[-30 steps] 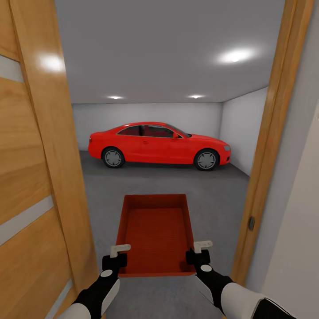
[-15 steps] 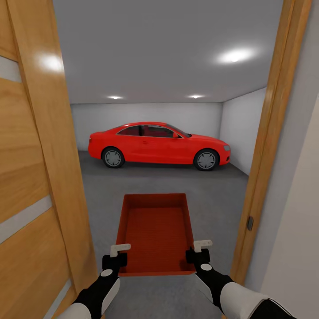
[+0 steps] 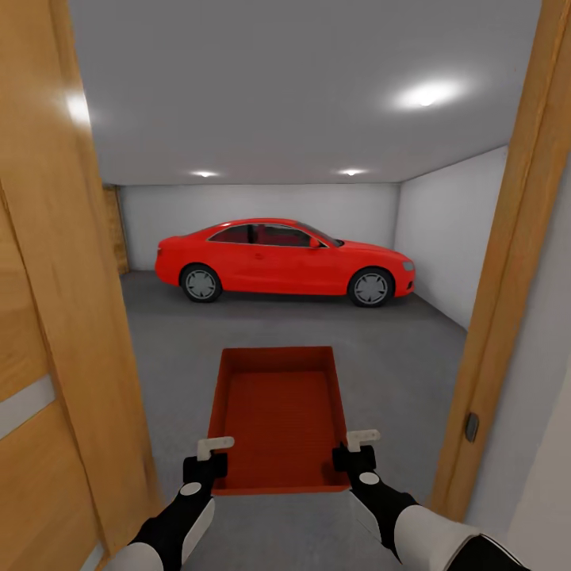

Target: Move the two storage containers from the living room to the garage. In the garage, place one container on the floor and stack the other container on top of it (either order is fine).

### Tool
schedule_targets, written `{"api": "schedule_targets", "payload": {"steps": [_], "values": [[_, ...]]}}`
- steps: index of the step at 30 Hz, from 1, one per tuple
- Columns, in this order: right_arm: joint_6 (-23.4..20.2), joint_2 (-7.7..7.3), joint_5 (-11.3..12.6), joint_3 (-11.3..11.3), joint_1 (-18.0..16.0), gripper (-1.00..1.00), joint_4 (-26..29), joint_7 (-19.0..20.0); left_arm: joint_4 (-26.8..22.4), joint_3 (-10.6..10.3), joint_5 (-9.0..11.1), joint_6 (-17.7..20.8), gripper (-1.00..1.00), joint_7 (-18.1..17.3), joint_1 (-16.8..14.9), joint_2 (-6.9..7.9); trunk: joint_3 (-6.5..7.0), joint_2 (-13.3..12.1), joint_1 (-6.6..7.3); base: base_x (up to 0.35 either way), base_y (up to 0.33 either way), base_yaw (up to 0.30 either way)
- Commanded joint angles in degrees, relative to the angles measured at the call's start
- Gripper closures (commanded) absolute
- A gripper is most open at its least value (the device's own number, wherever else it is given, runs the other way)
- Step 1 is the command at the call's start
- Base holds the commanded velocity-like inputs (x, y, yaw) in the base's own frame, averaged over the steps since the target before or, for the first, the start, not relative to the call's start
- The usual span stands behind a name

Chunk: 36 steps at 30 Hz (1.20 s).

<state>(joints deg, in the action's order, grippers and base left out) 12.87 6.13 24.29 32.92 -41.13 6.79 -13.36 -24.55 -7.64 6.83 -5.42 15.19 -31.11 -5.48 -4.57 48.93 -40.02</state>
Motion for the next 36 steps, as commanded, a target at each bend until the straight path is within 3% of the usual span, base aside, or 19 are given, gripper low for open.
{"api": "schedule_targets", "payload": {"steps": [1, 36], "values": [[0.05, 0.02, -0.66, -1.72, -0.09, 1.0, 0.24, -0.09, 0.2, -0.01, 0.99, -0.3, 1.0, 0.9, -0.02, 0.11, -0.09, 0.06, -0.04, 0.32, 0.0, 0.0], [0.05, 0.02, -0.74, -1.72, -0.09, 1.0, 0.24, -0.09, 0.2, -0.01, 0.99, -0.29, 1.0, 0.89, -0.04, 0.11, -0.09, 0.06, -0.04, 0.322, 0.0, 0.0]]}}
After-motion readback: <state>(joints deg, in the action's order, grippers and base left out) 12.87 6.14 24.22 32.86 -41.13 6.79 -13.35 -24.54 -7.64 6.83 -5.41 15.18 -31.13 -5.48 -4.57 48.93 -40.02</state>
